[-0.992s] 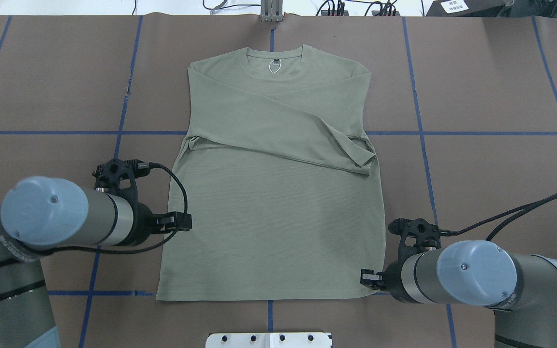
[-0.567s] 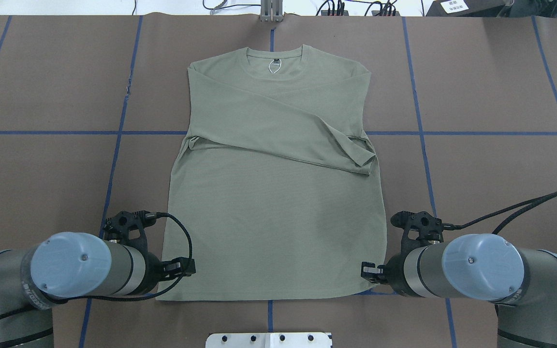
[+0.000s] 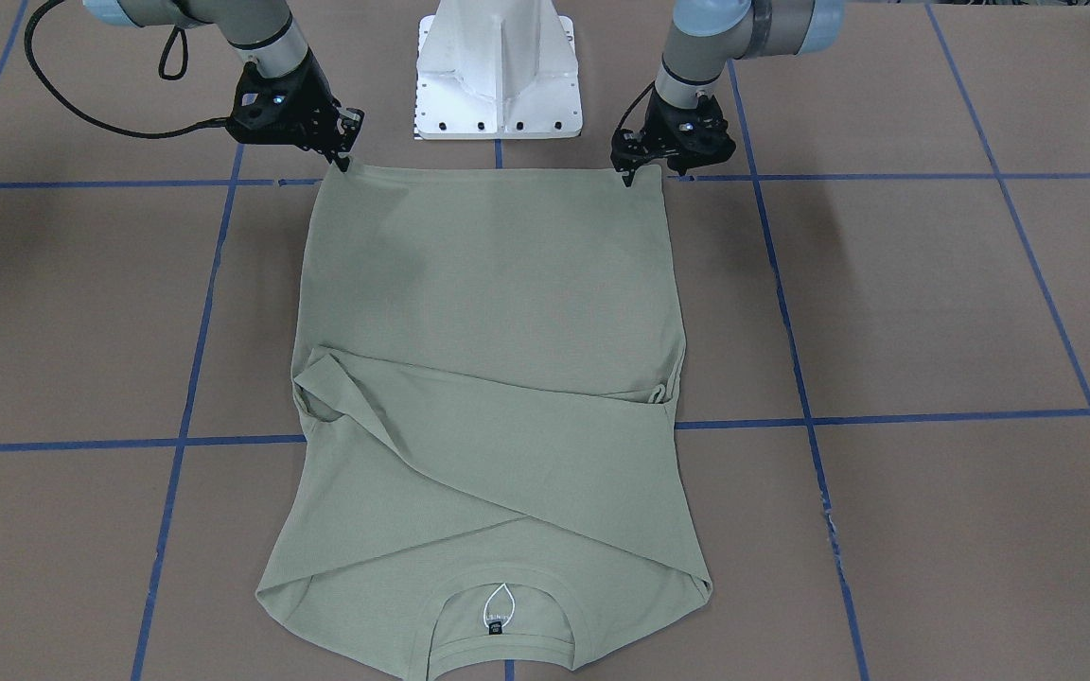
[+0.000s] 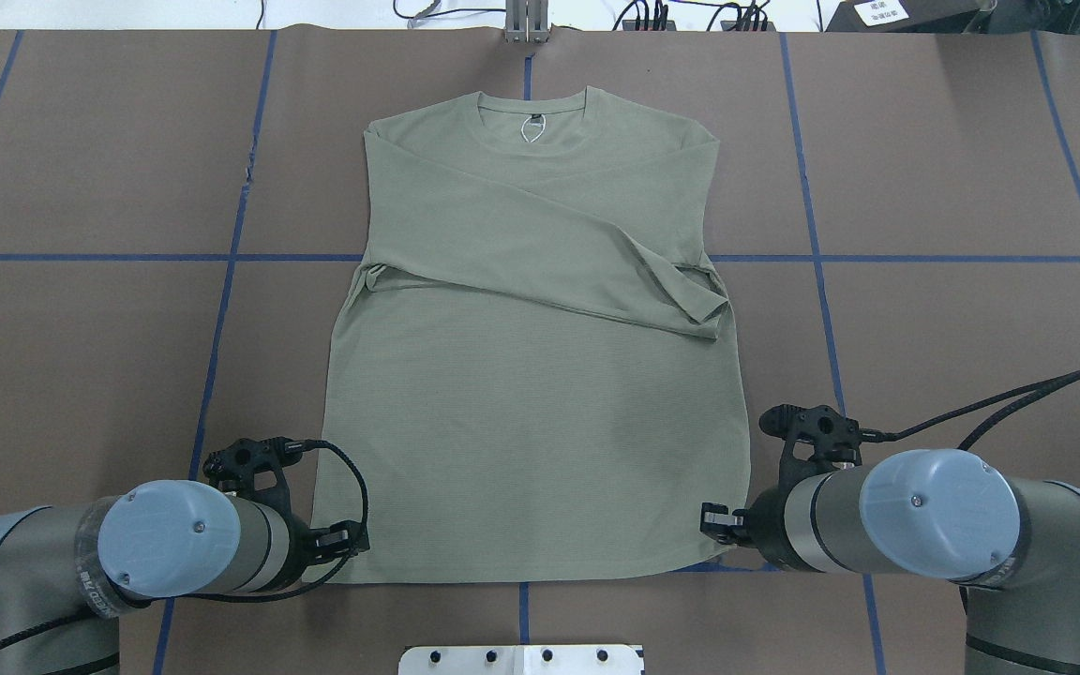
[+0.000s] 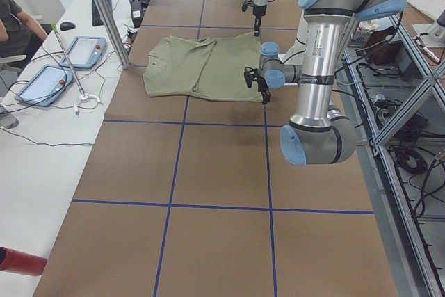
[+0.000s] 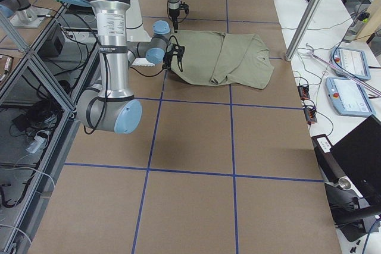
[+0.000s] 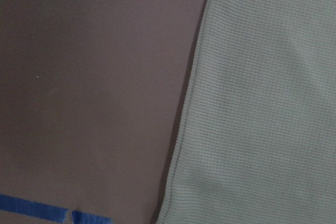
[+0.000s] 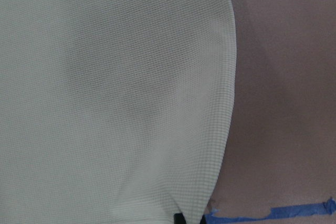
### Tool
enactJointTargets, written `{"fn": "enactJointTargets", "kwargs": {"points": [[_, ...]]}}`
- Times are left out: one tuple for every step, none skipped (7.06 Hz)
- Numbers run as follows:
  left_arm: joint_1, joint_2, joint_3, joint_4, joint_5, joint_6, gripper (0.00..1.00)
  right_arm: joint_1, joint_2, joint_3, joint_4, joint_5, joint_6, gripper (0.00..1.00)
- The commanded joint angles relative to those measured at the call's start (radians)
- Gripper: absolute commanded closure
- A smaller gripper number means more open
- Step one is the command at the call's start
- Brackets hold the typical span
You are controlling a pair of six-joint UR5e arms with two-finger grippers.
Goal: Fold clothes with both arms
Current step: 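Hold the hem corners with both grippers and adjust the grip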
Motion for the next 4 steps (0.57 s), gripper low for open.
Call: {"fn": "enactJointTargets", "kwargs": {"points": [[0.002, 0.001, 0.002, 0.001, 0.000, -0.009, 0.15, 0.003, 0.002, 0.000, 0.000, 0.001, 0.000, 1.00], [0.008, -0.002, 0.003, 0.000, 0.000, -0.014, 0.18, 0.005, 0.000, 0.005, 0.000, 0.001, 0.000, 1.00], [0.028, -0.006, 0.003, 0.001, 0.000, -0.032, 0.20, 0.005, 0.000, 0.006, 0.000, 0.004, 0.000, 1.00], [0.030, -0.006, 0.003, 0.000, 0.000, -0.038, 0.23, 0.010, 0.000, 0.006, 0.000, 0.007, 0.000, 1.00]]}}
